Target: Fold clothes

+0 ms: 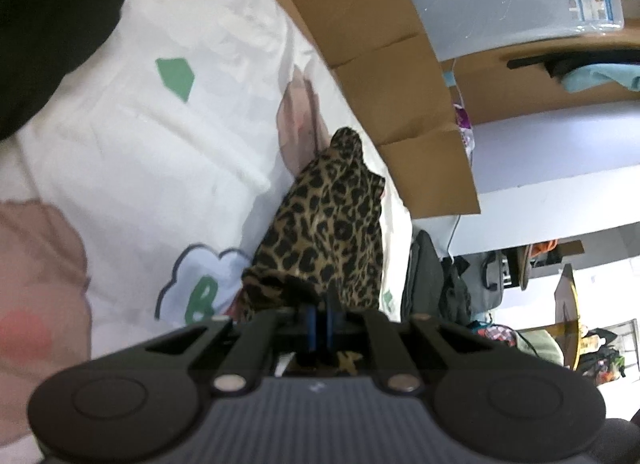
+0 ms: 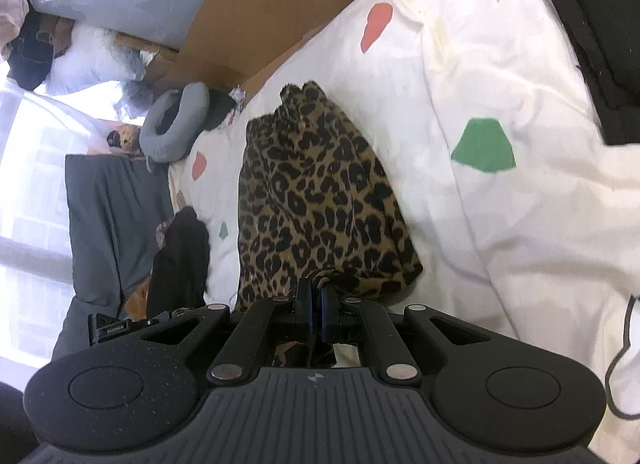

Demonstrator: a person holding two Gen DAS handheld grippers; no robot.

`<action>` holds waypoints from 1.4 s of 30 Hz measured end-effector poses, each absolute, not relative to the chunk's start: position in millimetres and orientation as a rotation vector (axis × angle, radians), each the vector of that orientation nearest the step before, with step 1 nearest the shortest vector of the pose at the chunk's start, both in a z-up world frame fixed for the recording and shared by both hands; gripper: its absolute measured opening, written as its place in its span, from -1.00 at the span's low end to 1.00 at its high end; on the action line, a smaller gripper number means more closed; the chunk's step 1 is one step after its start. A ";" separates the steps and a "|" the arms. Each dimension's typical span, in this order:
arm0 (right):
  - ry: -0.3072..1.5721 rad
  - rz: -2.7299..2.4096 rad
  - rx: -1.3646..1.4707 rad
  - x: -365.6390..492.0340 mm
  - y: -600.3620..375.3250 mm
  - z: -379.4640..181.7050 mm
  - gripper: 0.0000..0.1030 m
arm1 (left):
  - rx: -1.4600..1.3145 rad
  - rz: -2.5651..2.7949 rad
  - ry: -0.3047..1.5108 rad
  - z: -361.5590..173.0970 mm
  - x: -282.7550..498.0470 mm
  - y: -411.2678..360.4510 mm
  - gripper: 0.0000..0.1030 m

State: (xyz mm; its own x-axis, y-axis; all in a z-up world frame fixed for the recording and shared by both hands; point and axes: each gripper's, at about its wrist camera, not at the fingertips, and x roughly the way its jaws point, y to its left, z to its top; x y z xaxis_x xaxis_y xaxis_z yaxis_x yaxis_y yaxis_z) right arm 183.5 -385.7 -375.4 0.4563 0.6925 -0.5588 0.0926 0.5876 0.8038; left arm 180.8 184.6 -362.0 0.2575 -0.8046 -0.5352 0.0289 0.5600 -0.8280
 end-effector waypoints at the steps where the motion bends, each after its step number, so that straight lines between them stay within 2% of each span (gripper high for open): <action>1: 1.048 0.434 0.891 185.0 -385.6 -375.0 -0.95 | -0.807 -0.660 1.178 -361.0 183.7 183.7 -0.90; 19: 0.940 0.387 0.872 219.6 -384.5 -360.9 -0.95 | -0.740 -0.673 1.062 -349.1 241.4 165.0 -0.90; 42: 0.996 0.246 0.806 265.3 -370.4 -416.3 -0.95 | -0.617 -0.550 1.149 -420.0 294.3 140.8 -0.90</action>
State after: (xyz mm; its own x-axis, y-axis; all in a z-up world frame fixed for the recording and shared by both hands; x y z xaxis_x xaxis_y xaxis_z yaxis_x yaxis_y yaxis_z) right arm 265.3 -370.4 -416.3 0.5439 0.5295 -0.6509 0.1658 0.6926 0.7020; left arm 294.3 140.8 -420.0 0.3156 -0.6831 -0.6586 0.0852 0.7117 -0.6973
